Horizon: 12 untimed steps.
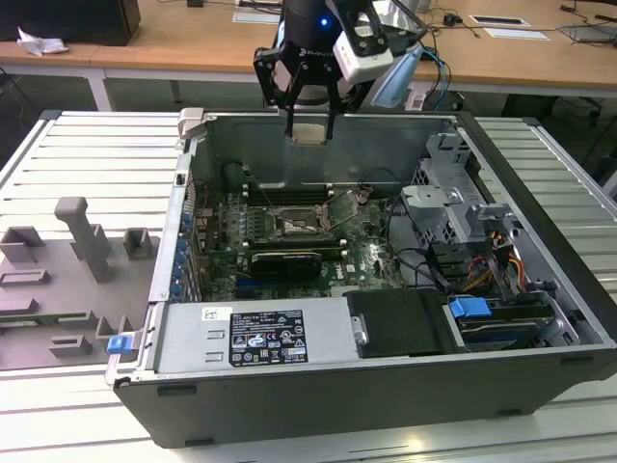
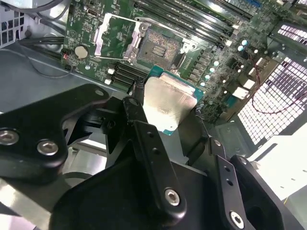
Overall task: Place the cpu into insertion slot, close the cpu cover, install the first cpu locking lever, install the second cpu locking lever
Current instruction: 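Place the cpu into insertion slot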
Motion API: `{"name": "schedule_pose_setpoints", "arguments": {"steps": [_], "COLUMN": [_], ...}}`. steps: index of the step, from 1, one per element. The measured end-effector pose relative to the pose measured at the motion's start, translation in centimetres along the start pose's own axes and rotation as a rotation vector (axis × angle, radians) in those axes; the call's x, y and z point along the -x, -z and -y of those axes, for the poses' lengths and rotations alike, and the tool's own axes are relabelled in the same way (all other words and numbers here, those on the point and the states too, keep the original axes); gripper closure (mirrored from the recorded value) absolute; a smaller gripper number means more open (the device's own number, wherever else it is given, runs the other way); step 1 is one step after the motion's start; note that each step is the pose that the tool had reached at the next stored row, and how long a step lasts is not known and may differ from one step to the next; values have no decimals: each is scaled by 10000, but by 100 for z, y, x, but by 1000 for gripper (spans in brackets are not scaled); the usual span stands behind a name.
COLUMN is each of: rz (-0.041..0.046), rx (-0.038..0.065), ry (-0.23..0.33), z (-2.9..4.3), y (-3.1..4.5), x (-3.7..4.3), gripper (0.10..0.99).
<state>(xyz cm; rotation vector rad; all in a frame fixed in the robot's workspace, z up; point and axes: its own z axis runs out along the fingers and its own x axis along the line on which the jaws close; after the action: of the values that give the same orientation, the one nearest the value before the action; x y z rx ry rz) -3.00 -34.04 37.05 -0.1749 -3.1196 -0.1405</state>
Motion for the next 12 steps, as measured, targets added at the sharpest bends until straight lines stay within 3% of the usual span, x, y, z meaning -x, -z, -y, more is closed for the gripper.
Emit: {"name": "schedule_pose_setpoints", "arguments": {"steps": [12], "rz": [61], "rx": [12], "ry": [-676], "z": [0], "y": [-4], "x": [0], "gripper": [557]}}
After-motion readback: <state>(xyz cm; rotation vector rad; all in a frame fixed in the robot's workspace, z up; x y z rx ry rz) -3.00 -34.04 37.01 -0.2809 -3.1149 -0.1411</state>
